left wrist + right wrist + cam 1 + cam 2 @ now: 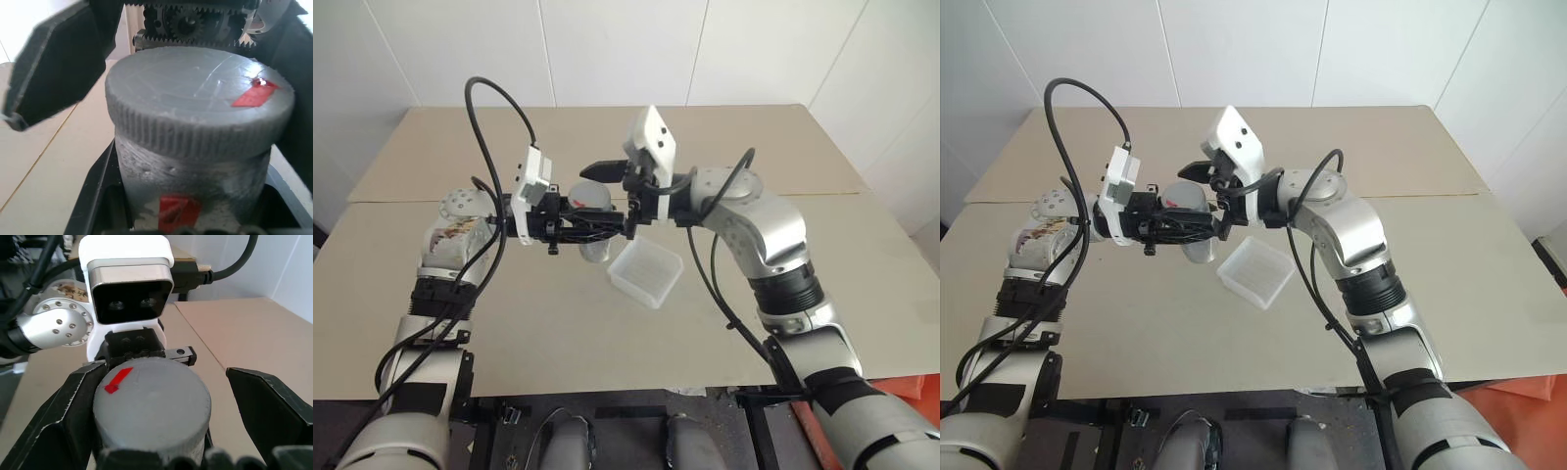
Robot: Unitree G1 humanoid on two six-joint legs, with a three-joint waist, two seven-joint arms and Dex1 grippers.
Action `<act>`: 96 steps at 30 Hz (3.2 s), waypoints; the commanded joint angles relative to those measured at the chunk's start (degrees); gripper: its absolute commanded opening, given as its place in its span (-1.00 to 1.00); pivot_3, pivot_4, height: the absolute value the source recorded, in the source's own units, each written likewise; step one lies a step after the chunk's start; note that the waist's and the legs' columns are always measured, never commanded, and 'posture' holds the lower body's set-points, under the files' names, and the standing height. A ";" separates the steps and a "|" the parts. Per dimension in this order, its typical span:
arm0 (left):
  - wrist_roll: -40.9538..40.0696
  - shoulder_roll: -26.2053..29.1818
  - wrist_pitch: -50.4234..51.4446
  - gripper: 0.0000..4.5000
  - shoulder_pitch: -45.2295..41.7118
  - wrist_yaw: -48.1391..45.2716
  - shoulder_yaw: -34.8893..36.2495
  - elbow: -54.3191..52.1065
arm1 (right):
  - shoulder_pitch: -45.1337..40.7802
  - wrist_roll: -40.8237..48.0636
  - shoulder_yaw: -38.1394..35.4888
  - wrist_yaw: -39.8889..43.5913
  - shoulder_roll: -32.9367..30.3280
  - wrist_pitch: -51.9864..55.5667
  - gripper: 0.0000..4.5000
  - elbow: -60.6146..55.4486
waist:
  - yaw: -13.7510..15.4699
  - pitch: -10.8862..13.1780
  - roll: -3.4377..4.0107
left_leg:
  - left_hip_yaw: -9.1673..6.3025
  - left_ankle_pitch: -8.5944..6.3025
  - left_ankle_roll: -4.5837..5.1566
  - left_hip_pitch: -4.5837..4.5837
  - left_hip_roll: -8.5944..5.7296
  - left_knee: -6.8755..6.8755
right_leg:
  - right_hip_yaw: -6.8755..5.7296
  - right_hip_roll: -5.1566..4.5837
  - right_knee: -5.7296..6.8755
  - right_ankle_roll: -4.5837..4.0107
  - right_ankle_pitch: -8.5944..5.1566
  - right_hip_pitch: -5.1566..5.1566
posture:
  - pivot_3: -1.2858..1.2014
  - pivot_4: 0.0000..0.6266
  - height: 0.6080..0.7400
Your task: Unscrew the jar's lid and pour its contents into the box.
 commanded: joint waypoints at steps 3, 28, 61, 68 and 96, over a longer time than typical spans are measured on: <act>-1.64 1.52 -0.60 -0.13 0.17 -1.69 1.42 -2.73 | -1.24 1.17 -6.22 3.49 -4.04 -3.99 0.98 6.31 | -0.02 0.00 0.00 | 0.00 0.00 0.00 0.01 0.00 0.00 | 0.00 0.00 0.00 0.00 0.00 0.00 | 0.03 -0.52 1.00; 3.44 -2.34 -6.15 -0.13 -5.65 0.90 -0.02 9.26 | 1.47 -0.96 -2.91 -0.10 -4.20 -4.67 0.98 -8.78 | -0.13 0.00 0.00 | 0.03 0.00 0.00 0.00 0.00 -0.01 | 0.01 0.00 -0.02 0.00 0.00 -0.01 | 0.03 -0.52 1.00; 1.38 2.84 -4.60 -0.13 -2.39 -4.22 2.16 5.94 | 0.04 -3.88 -4.75 -2.51 -2.90 -5.90 0.98 2.57 | -0.17 0.00 0.00 | 0.00 0.00 0.00 -0.01 0.00 -0.02 | 0.00 0.00 0.00 0.00 0.00 -0.03 | 0.03 -0.52 1.00; 0.57 3.57 -3.26 -0.13 -0.96 -3.69 2.99 3.84 | 1.68 -2.59 -6.16 -0.54 -5.75 -6.24 0.98 1.47 | -0.05 0.00 0.00 | 0.01 0.00 0.00 -0.01 0.01 -0.03 | 0.00 0.01 -0.01 0.00 0.00 -0.02 | 0.03 -0.52 1.00; 0.62 -2.16 -4.22 -0.13 -3.32 -0.68 3.20 5.59 | -2.99 -5.09 -0.16 -4.73 2.63 -3.32 0.98 -1.12 | -0.13 0.00 0.00 | 0.00 0.00 0.00 0.00 0.00 -0.02 | 0.00 0.01 0.01 0.00 0.00 -0.02 | 0.03 -0.52 1.00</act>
